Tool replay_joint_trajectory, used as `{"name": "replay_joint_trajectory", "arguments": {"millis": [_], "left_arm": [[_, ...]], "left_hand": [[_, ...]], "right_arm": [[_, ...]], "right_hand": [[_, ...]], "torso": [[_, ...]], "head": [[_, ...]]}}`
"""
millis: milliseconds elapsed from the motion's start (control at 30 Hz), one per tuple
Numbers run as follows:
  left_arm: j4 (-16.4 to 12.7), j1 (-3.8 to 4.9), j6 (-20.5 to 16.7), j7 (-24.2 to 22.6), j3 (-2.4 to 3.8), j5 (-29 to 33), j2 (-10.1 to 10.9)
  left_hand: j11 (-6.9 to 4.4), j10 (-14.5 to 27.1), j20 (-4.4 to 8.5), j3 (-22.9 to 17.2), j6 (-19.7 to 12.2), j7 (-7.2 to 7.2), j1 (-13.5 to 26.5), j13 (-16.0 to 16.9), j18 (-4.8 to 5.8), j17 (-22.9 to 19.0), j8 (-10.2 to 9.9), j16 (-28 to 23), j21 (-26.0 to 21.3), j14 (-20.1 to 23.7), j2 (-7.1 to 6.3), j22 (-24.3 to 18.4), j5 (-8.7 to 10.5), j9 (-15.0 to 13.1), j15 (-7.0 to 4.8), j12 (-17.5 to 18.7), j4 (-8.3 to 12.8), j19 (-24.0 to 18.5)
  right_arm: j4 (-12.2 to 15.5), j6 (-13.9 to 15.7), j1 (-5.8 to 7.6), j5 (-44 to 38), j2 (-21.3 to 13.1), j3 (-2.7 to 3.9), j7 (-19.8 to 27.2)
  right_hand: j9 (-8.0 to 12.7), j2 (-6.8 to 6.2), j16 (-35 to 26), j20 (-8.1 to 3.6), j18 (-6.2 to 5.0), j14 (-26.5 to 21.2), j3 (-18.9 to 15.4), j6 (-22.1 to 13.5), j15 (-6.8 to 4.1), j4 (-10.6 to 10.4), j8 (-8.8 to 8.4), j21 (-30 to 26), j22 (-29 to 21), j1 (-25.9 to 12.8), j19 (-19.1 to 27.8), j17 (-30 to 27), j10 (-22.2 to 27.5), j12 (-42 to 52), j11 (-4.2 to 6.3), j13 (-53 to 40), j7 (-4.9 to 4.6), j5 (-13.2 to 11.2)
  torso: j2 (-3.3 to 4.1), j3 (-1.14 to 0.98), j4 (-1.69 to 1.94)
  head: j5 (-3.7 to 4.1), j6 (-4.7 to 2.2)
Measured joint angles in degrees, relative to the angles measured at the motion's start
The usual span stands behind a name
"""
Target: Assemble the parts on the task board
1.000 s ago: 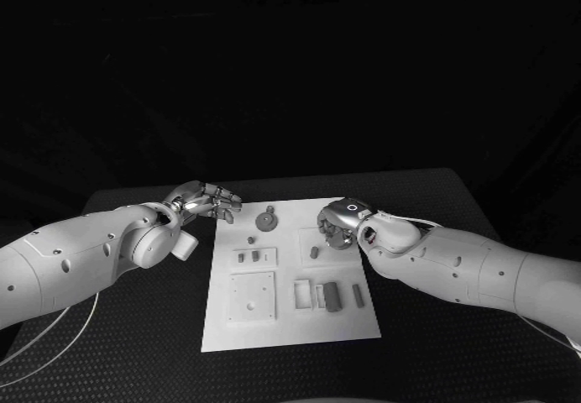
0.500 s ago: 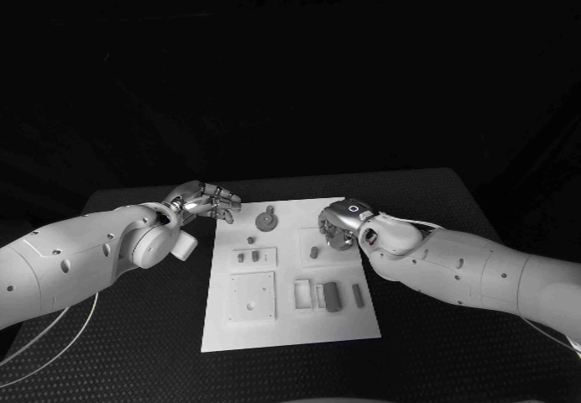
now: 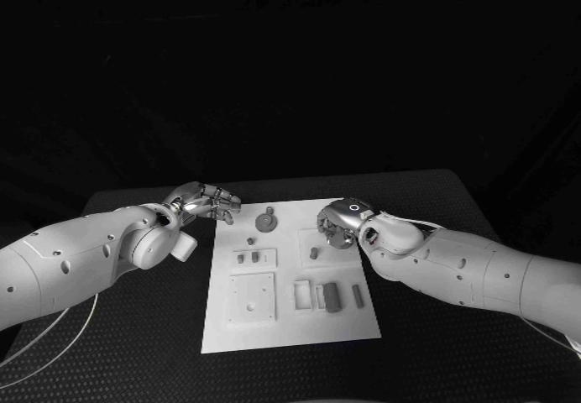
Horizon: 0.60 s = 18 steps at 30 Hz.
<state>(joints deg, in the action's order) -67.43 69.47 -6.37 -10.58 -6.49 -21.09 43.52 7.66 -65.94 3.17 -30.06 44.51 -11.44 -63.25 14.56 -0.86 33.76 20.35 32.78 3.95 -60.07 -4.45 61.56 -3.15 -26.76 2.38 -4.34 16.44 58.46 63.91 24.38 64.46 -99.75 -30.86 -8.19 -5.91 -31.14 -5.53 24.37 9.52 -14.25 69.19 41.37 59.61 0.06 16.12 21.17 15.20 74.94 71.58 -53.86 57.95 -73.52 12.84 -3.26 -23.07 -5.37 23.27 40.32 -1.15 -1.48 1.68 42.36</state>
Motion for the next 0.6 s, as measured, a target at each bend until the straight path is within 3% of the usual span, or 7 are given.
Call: {"name": "replay_joint_trajectory", "arguments": {"millis": [133,600], "left_arm": [[0.04,0.00,0.01,0.00,0.00,-0.01,-0.01],[-0.02,0.00,0.12,0.02,0.00,-0.03,0.16]], "left_hand": [[0.00,0.00,0.00,0.00,0.00,0.00,0.00,0.00,0.00,0.00,0.00,0.00,0.00,0.00,0.00,0.00,0.00,0.00,0.00,0.00,0.00,0.00],[0.22,0.23,0.00,0.00,0.00,0.00,0.00,-0.05,0.00,0.12,0.00,0.00,0.00,-0.15,0.00,-0.05,0.00,0.05,0.15,0.00,0.00,0.00]], "right_arm": [[0.20,0.01,0.17,0.30,0.10,0.30,0.11],[0.47,-1.59,0.39,1.96,-0.50,0.46,0.48]], "right_hand": [[-0.08,0.03,0.00,0.00,0.00,0.01,0.00,0.34,0.00,0.00,0.51,0.00,0.00,0.02,0.00,0.00,-0.09,-0.24,0.09,0.16,-0.10,-0.03],[-0.04,0.15,-0.01,0.00,0.00,0.04,-0.01,0.34,0.04,-0.01,0.28,0.00,-0.01,-0.10,0.00,0.05,-0.09,-0.32,0.09,0.22,-0.10,-0.11]], "torso": [[0.00,0.00,0.01],[0.01,-0.01,-0.02]], "head": [[-0.02,-0.02],[-0.11,0.13]]}}
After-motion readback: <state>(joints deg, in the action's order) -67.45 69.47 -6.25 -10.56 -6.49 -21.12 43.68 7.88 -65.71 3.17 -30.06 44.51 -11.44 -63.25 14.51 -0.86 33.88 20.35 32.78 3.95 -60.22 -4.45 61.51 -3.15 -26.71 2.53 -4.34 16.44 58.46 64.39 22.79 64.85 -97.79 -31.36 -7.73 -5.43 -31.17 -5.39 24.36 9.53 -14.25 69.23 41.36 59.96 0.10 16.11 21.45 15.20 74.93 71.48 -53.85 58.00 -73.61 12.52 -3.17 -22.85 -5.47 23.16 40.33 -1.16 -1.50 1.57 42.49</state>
